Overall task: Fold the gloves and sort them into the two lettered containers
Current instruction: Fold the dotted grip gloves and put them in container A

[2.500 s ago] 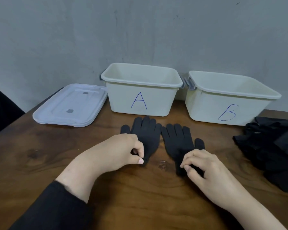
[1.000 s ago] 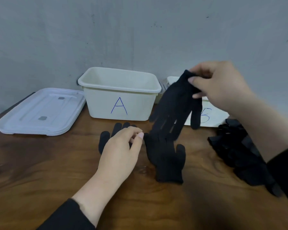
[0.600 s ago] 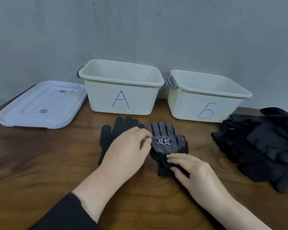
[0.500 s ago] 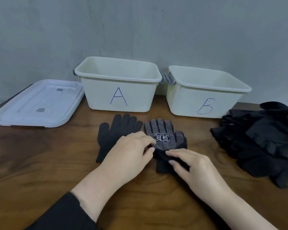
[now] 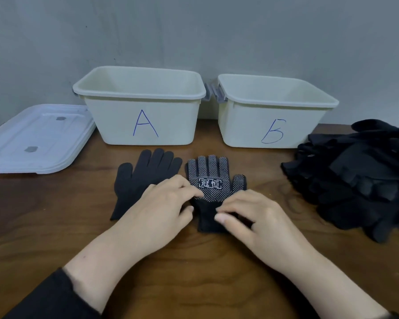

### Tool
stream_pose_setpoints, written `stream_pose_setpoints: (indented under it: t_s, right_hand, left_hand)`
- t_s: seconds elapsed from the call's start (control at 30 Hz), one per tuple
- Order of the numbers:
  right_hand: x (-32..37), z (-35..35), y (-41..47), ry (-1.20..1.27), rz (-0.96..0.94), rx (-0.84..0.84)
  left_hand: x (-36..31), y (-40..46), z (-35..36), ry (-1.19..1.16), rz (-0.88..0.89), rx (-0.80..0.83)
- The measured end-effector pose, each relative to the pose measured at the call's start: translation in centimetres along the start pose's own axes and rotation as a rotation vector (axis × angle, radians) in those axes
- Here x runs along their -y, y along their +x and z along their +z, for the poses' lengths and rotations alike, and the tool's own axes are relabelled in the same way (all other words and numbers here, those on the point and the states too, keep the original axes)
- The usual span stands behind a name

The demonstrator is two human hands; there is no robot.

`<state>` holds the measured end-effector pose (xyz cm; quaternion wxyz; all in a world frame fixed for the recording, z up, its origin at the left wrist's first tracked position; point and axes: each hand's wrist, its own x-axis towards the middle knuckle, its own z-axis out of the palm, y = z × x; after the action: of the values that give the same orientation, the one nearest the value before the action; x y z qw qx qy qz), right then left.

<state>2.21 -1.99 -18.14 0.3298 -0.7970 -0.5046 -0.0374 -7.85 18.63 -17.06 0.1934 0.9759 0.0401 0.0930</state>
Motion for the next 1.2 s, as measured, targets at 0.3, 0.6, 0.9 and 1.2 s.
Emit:
stream_pose_setpoints:
  t_s: [0.3,0.6,0.9,1.2]
  right_hand:
    - [-3.2,-2.3,-0.3,0.009,0.096,0.222]
    - [-2.2,-1.5,-0.3,-0.155,-0.007,0.289]
    - [-1.5,-0.6,0.2,-0.172,-0.029,0.121]
    - [-1.5,-1.6,0.3,-0.072,0.037,0.194]
  left_hand:
    - [-0.3,-0.1,-0.1,-0.007,0.113,0.203]
    - [-0.2,0.0,-0.6,-0.062,0.095,0.199]
    - [-0.9,0.3,0.7,0.075,0.130,0.118]
    - [-1.3,0.2,0.4,-0.073,0.101,0.011]
